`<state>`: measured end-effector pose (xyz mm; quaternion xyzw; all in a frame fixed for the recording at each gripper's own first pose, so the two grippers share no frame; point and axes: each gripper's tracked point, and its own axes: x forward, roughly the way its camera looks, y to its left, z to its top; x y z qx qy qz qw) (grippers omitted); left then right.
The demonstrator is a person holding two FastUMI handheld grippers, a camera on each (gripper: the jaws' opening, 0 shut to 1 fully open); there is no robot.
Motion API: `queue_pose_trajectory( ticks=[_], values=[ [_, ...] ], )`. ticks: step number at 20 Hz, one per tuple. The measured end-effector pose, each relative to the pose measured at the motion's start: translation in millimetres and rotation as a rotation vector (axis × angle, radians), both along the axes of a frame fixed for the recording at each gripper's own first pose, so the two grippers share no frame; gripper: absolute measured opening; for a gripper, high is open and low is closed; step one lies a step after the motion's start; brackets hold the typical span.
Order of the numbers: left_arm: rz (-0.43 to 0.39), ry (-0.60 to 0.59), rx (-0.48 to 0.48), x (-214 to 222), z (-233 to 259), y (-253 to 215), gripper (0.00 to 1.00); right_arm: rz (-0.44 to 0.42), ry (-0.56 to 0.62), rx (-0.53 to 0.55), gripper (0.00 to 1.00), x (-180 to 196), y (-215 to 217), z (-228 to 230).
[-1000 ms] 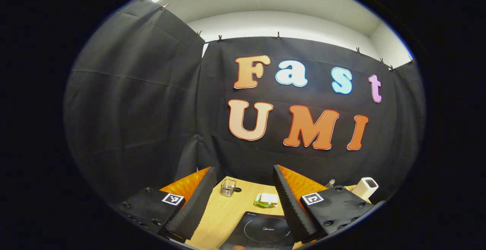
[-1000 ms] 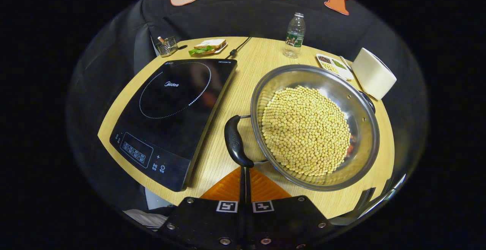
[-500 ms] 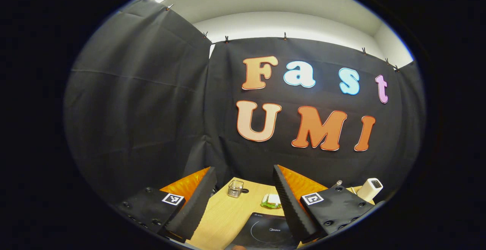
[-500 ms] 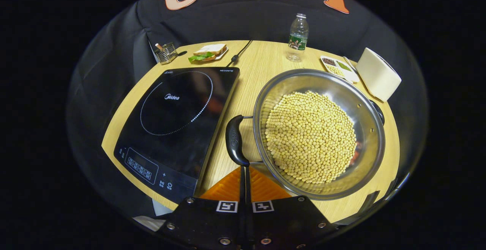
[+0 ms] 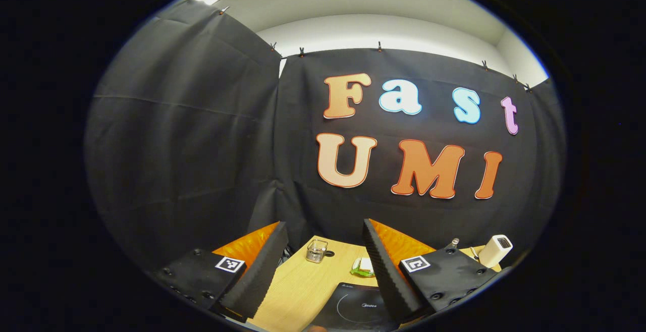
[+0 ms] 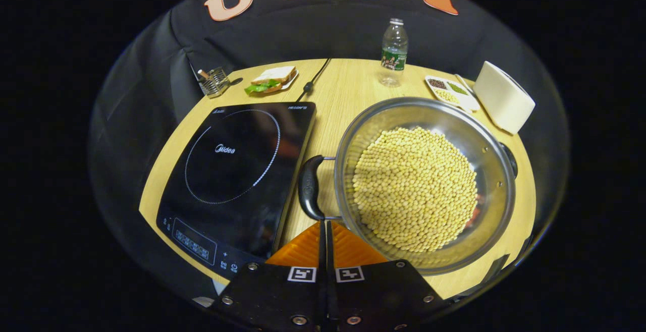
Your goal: First push the handle of the pot to place it horizontally, then grasp the pot with both hands and set it on the induction cooktop.
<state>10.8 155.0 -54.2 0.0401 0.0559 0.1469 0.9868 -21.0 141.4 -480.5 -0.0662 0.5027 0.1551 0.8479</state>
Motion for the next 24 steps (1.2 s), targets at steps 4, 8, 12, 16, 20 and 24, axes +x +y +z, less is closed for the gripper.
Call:
queue_pose_trajectory(
  ticks=[4,8,12,16,20,24],
  values=[
    [-0.004,-0.002,-0.006,2.1,-1.0,-2.5,0.97,-0.001,-0.007,0.02,0.0,8.9,5.9,-2.3],
    [-0.004,0.002,0.007,3.1,-0.6,-2.2,0.98,0.007,-0.026,0.006,0.0,12.2,7.3,-2.2],
    [-0.006,0.003,0.005,3.8,-2.5,-5.0,0.98,0.0,-0.03,0.014,0.0,16.1,9.9,-2.3],
    [-0.019,0.018,-0.002,5.7,-11.9,-11.8,0.98,0.003,-0.056,0.015,0.0,21.7,12.8,-1.7],
    [-0.071,0.057,-0.037,10.0,-39.9,-34.6,0.97,-0.016,-0.052,0.024,0.0,25.0,14.5,-2.2],
    [-0.121,0.132,-0.077,8.1,-81.0,-59.0,0.97,-0.025,-0.064,0.079,0.0,22.4,11.1,15.5]
  ],
)
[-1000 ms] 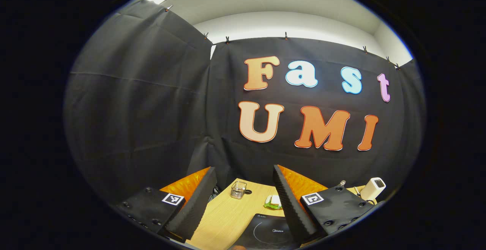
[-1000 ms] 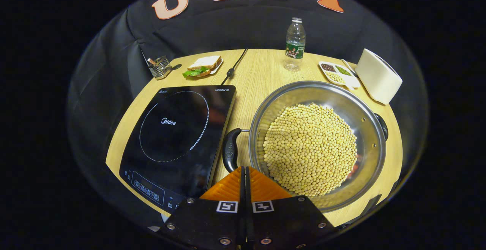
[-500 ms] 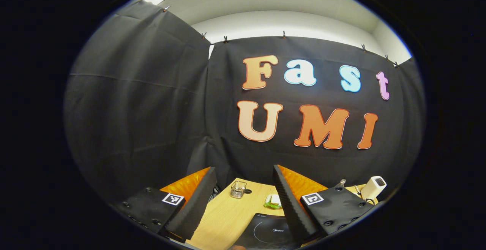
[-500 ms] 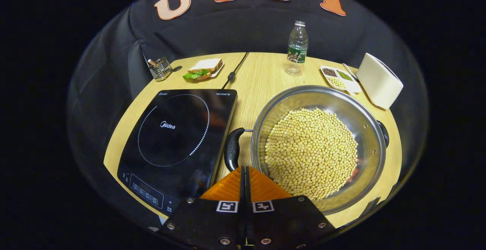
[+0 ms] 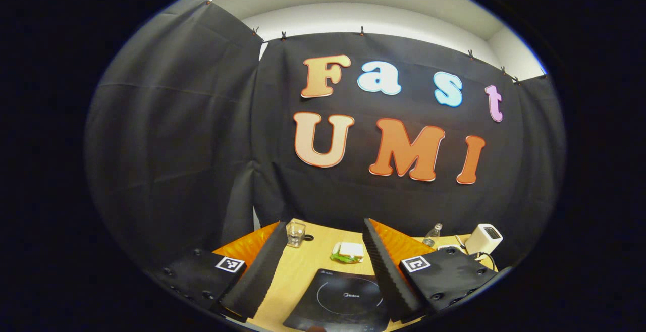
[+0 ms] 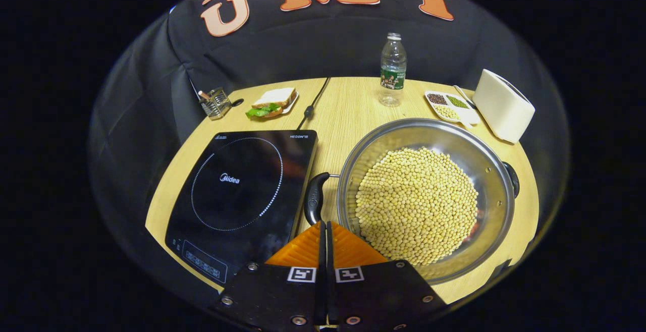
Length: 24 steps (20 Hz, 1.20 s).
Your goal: First push the handle of the pot to place it horizontally, then grasp the pot with both hands and set it on the induction cooktop.
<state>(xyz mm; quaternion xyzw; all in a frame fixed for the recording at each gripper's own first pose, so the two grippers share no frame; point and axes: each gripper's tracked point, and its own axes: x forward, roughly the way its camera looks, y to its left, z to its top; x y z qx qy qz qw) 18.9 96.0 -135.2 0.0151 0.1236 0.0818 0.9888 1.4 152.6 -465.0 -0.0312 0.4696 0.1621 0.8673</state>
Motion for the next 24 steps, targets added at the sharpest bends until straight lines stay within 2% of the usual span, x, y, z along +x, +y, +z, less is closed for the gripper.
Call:
queue_pose_trajectory(
  ticks=[3,8,12,14,15,16,17,19,20,24],
  values=[
    [-0.027,0.076,-0.059,-0.4,-38.5,-20.2,0.98,-0.01,-0.022,0.001,0.0,0.7,-22.0,15.0],
    [-0.136,0.225,-0.1,4.3,-113.8,-77.7,0.99,-0.145,-0.068,0.01,0.0,7.6,-79.5,28.7],
    [-0.195,0.377,-0.18,-4.8,-187.4,-127.6,0.98,-0.187,-0.088,-0.061,0.02,9.9,-135.2,28.5],
    [-0.209,0.441,-0.21,-8.0,-217.3,-145.8,0.98,-0.222,-0.096,-0.049,0.05,13.1,-154.3,30.7],
    [-0.209,0.454,-0.215,-6.2,-228.0,-151.0,0.98,-0.235,-0.086,-0.041,0.1,13.3,-163.1,29.2],
    [-0.213,0.472,-0.217,-5.8,-238.3,-156.4,0.98,-0.249,-0.082,-0.045,0.2,14.8,-173.4,25.9],
    [-0.216,0.492,-0.214,-5.6,-248.5,-161.7,0.98,-0.261,-0.09,-0.054,0.22,16.5,-184.6,25.9],
    [-0.223,0.527,-0.206,-5.7,-265.7,-173.6,0.98,-0.28,-0.113,-0.072,0.36,24.7,-204.8,23.0],
    [-0.228,0.535,-0.205,-2.3,-274.1,-181.4,0.98,-0.284,-0.117,-0.083,0.49,26.9,-213.2,19.5],
    [-0.247,0.57,-0.186,5.0,-304.6,-209.0,0.98,-0.319,-0.133,-0.145,0.79,37.9,-251.0,11.0]
  ],
)
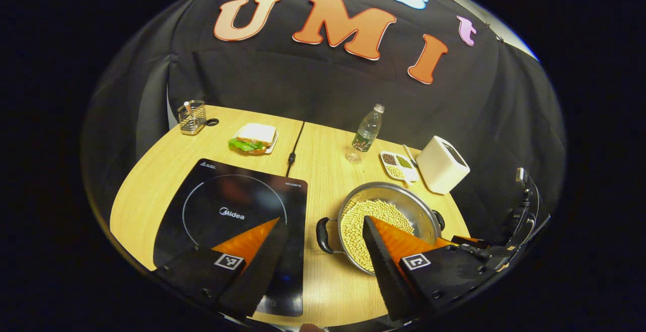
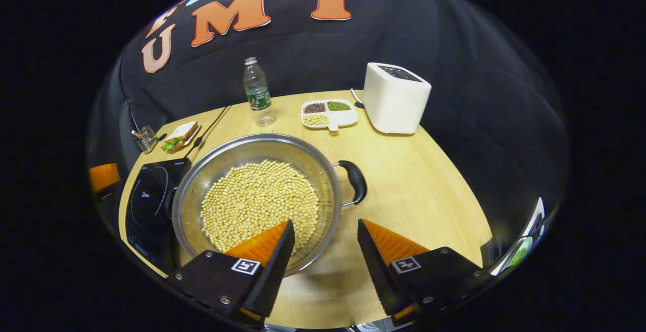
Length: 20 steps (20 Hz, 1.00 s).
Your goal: First push the handle of the pot to place it horizontally, then grasp the pot with both hands and set it on the induction cooktop.
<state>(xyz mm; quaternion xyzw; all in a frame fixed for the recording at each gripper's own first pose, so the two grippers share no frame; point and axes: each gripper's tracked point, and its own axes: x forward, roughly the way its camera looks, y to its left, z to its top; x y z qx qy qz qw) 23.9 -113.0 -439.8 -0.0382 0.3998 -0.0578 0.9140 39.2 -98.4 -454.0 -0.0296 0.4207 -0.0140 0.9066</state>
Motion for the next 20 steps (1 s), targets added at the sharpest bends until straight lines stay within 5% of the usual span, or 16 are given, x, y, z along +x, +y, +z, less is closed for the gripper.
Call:
queue_pose_trajectory(
  ticks=[4,20],
  values=[
    [-0.025,0.049,0.022,3.2,-37.1,-21.1,0.98,-0.039,-0.026,0.013,0.94,16.1,-26.1,-4.9],
    [0.031,0.256,0.005,16.4,-131.4,-25.9,0.98,0.007,-0.008,0.053,0.96,61.4,-24.5,-34.8]
  ],
)
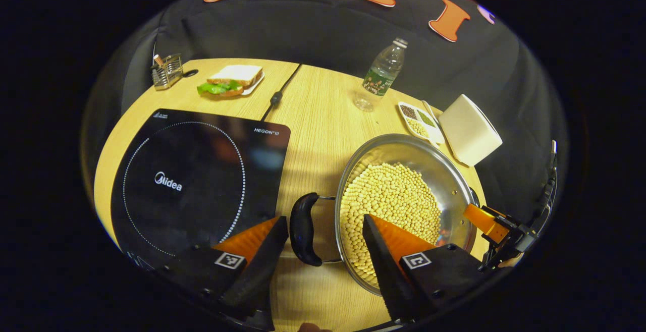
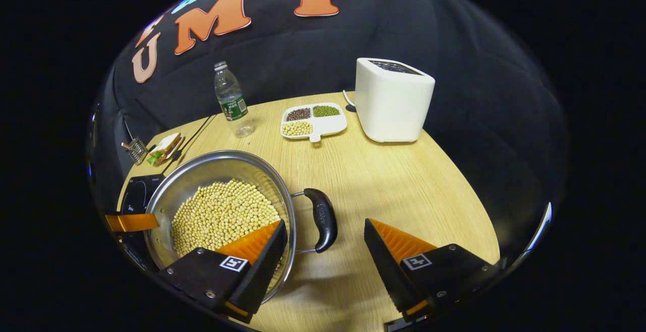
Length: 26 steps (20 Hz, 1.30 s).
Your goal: First push the handle of the pot to place it horizontally, then grasp the pot with both hands and set it on the induction cooktop.
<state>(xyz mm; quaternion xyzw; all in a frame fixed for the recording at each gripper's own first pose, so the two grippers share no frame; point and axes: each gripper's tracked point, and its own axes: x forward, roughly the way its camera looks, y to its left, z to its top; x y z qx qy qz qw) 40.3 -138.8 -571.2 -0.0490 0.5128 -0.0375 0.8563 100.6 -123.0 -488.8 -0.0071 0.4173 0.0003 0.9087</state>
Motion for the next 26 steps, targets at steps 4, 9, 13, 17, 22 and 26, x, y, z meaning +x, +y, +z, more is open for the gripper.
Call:
queue_pose_trajectory(
  ticks=[4,9,13,17,22,26],
  values=[
    [-0.023,0.028,0.017,2.7,-13.4,-2.9,0.95,-0.002,0.021,0.038,0.95,7.3,9.3,-7.2],
    [-0.036,0.044,0.056,3.4,-20.5,5.3,0.67,-0.001,0.066,0.029,0.74,16.6,13.0,-22.1],
    [-0.005,0.079,0.021,2.2,-26.7,2.8,0.65,0.024,0.076,0.021,0.69,17.7,12.1,-20.9],
    [-0.015,0.091,0.054,-3.1,-26.8,0.6,0.54,0.005,0.098,0.032,0.56,4.8,8.4,-19.1],
    [-0.045,0.114,0.05,-16.4,-11.4,-1.1,0.52,-0.037,0.122,0.032,0.54,-23.4,3.8,-9.6],
    [-0.074,0.107,0.052,-14.7,8.6,6.2,0.52,-0.076,0.115,0.05,0.54,-36.5,13.1,5.4]
  ],
)
